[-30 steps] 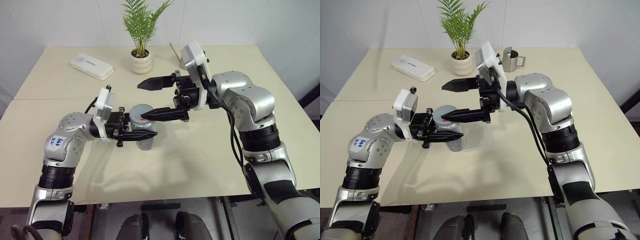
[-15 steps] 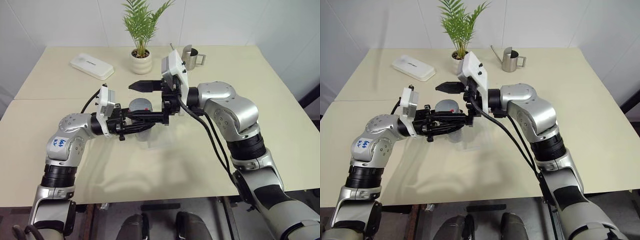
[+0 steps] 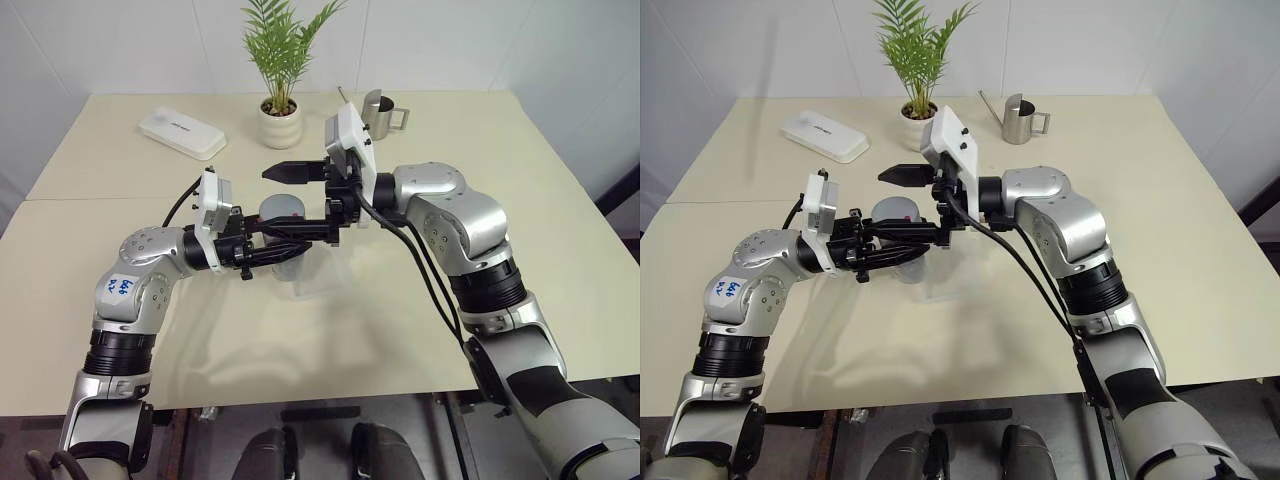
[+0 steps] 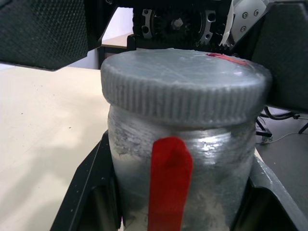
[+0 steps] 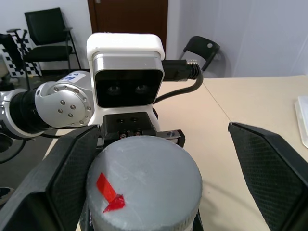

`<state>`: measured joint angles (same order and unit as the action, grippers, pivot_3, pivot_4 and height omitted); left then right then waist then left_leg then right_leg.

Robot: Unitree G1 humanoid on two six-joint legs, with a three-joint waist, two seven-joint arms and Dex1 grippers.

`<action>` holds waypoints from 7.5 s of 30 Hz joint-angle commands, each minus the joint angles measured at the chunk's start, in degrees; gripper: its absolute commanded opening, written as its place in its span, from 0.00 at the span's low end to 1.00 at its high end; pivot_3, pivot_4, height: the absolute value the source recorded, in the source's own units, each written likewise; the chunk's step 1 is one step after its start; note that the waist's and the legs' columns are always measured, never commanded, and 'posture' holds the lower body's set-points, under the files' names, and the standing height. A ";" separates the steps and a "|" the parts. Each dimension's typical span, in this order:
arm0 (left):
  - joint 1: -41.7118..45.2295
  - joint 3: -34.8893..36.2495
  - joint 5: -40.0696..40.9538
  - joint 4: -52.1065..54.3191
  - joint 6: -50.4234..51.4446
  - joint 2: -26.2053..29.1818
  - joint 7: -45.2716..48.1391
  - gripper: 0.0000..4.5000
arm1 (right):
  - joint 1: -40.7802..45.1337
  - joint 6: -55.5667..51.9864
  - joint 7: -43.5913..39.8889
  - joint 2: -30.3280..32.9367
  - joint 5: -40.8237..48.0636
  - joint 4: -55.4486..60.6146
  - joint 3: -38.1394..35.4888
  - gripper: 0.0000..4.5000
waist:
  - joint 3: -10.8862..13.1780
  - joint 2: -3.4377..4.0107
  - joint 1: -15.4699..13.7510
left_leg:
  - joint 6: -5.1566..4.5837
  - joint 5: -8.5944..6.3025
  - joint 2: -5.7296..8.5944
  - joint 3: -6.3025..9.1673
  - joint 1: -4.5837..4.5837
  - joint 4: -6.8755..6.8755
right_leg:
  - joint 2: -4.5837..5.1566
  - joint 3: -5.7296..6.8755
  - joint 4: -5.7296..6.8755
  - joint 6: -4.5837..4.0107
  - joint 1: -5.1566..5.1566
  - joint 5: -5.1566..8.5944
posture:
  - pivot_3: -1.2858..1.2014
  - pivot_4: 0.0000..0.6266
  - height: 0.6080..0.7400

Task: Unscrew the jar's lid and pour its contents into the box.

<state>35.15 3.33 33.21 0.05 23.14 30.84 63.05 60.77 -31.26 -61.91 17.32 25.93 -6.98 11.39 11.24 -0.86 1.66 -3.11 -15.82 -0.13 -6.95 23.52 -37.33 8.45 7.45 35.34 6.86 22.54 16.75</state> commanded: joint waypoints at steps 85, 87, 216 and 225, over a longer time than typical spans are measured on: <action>1.24 -0.37 -0.51 1.00 -2.36 -0.42 1.67 0.45 | 0.29 -12.66 8.29 2.41 4.66 12.51 -0.84 0.99 | 0.02 0.02 -0.20 | -0.04 0.15 0.13 0.08 0.03 -0.01 | 0.14 0.09 0.03 0.00 -0.02 -0.01 | 0.52 0.24 1.00; 1.19 -0.27 -0.53 1.11 -2.34 -0.48 1.54 0.45 | 0.44 -12.48 8.49 2.29 4.14 12.23 -0.35 0.99 | 0.02 0.02 -0.09 | -0.04 0.15 0.11 0.08 0.03 0.01 | 0.12 0.10 0.03 0.00 -0.01 0.00 | 0.52 0.24 1.00; 0.33 4.51 -0.45 -1.92 -3.98 2.59 2.93 0.45 | -44.61 15.32 17.11 17.96 0.71 12.38 -25.59 0.99 | 0.07 0.11 -0.23 | 0.01 0.36 0.03 -0.08 -0.20 0.20 | 0.10 -0.23 -0.13 -0.05 -0.15 -0.10 | 0.52 0.24 1.00; 3.52 2.67 -5.79 -4.75 -6.42 3.70 0.05 0.45 | -38.92 -0.64 10.36 27.06 10.43 30.31 -19.49 0.99 | 0.07 0.09 -0.57 | 0.08 0.30 -0.15 0.01 -0.18 0.20 | 0.15 -0.40 -0.32 -0.11 -0.19 -0.13 | 0.52 0.24 1.00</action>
<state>36.68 6.35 28.66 -5.28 17.32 33.63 64.15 20.50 -30.55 -50.47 43.15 34.52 20.17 -8.54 11.31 -0.76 1.09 -3.04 -15.53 -0.26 -6.95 23.38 -37.14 8.59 7.06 35.02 6.75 22.37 16.61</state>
